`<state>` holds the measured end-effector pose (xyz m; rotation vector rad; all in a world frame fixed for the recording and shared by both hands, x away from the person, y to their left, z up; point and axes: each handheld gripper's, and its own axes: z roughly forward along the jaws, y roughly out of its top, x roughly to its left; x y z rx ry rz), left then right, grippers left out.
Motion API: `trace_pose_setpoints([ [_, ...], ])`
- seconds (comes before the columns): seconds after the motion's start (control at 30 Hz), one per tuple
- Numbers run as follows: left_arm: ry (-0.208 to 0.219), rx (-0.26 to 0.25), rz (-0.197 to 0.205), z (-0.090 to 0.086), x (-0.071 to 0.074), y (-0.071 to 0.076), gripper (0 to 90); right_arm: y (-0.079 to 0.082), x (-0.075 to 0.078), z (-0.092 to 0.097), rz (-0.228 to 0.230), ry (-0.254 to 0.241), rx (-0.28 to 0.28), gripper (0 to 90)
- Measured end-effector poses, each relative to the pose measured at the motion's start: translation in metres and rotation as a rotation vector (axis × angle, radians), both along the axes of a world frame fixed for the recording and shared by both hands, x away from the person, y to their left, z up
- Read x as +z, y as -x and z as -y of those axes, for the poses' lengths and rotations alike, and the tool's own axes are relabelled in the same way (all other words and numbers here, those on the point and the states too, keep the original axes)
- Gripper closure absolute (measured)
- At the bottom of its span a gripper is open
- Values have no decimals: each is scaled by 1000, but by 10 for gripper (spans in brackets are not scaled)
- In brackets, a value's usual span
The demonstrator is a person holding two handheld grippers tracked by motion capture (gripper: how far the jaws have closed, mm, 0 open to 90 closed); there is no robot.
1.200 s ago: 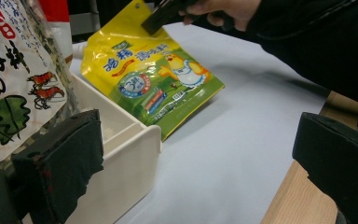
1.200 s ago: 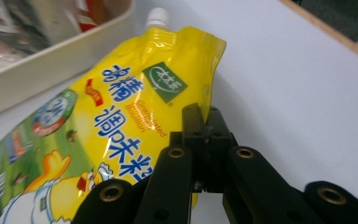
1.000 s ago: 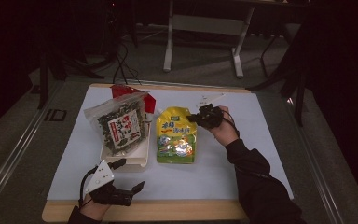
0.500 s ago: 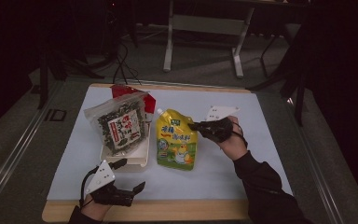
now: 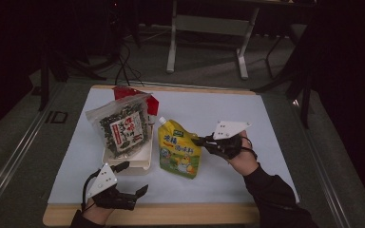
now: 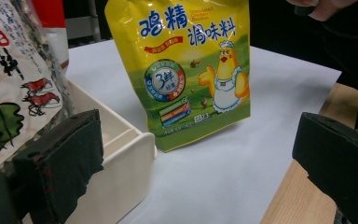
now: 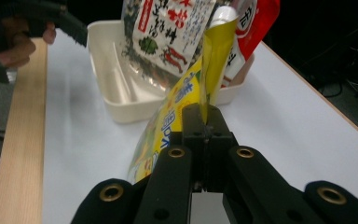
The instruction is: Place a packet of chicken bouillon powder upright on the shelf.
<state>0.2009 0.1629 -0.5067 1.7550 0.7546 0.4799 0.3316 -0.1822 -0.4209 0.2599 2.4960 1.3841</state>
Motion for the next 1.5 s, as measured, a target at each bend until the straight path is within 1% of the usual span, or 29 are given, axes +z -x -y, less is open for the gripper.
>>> trace_pose_setpoints([
  [0.03, 0, 0, 0, 0, 0, 0, 30, 0, 0, 0, 0, 0, 0, 900],
  [0.17, -6, -7, -2, 2, 0, 0, 30, 8, -3, 6, -14, -3, 11, 900],
  [0.23, -10, -9, 0, 3, -1, 0, 30, 12, -6, 8, -14, 3, 11, 900],
  [0.3, -9, -11, -2, 3, -1, 1, 31, 18, -7, 11, -22, -6, 23, 898],
  [0.4, -7, -9, -3, 3, -1, 0, 30, 26, -8, 11, -18, -5, 41, 892],
  [0.47, -8, -9, -1, 4, -1, 0, 30, 29, -9, 12, -8, 5, 28, 882],
  [0.57, -14, -11, -1, 4, -1, 1, 31, 29, -12, 15, -41, -9, 15, 845],
  [0.6, -14, -12, -1, 5, -1, 1, 30, 29, -13, 16, -42, -7, 6, 820],
  [0.63, -14, -12, -1, 5, -1, 1, 30, 29, -13, 16, -42, -7, 6, 820],
  [0.67, -19, -12, -2, 5, -2, 1, 30, 28, -14, 16, -50, -12, -3, 796],
  [0.7, -22, -11, -2, 5, -2, 0, 30, 26, -16, 16, -73, -25, -13, 782],
  [0.73, -21, -11, -3, 5, -2, 0, 31, 25, -18, 15, -78, -25, -20, 755],
  [0.8, -18, -10, -5, 5, -3, 0, 30, 23, -19, 13, -97, -33, -14, 752],
  [0.87, -19, -8, -6, 5, -3, 0, 31, 22, -20, 12, -100, -36, -10, 751],
  [0.9, -19, -8, -7, 5, -3, 0, 30, 22, -21, 9, -107, -37, 0, 760],
  [0.93, -18, -8, -7, 5, -3, 0, 30, 22, -21, 6, -102, -36, 2, 759],
  [1.03, -23, -10, -6, 6, -3, 1, 30, 22, -21, 0, -97, -29, -2, 753],
  [1.13, -23, -10, -6, 6, -3, 1, 31, 20, -22, -4, -109, -34, -20, 769],
  [1.17, -24, -9, -5, 6, -3, 1, 31, 19, -22, -5, -116, -37, -24, 798],
  [1.23, -24, -9, -5, 6, -3, 1, 31, 20, -22, -8, -106, -29, -40, 822],
  [1.27, -24, -8, -6, 6, -4, 1, 31, 21, -22, -9, -110, -31, -41, 868],
  [1.3, -24, -6, -7, 6, -4, 1, 31, 21, -21, -9, -109, -31, -50, 888],
  [1.4, -24, -3, -8, 5, -4, 1, 30, 24, -19, -11, -103, -16, -54, 899],
  [1.5, -24, -5, -8, 6, -4, 1, 30, 24, -17, -13, -104, -19, -53, 900],
])
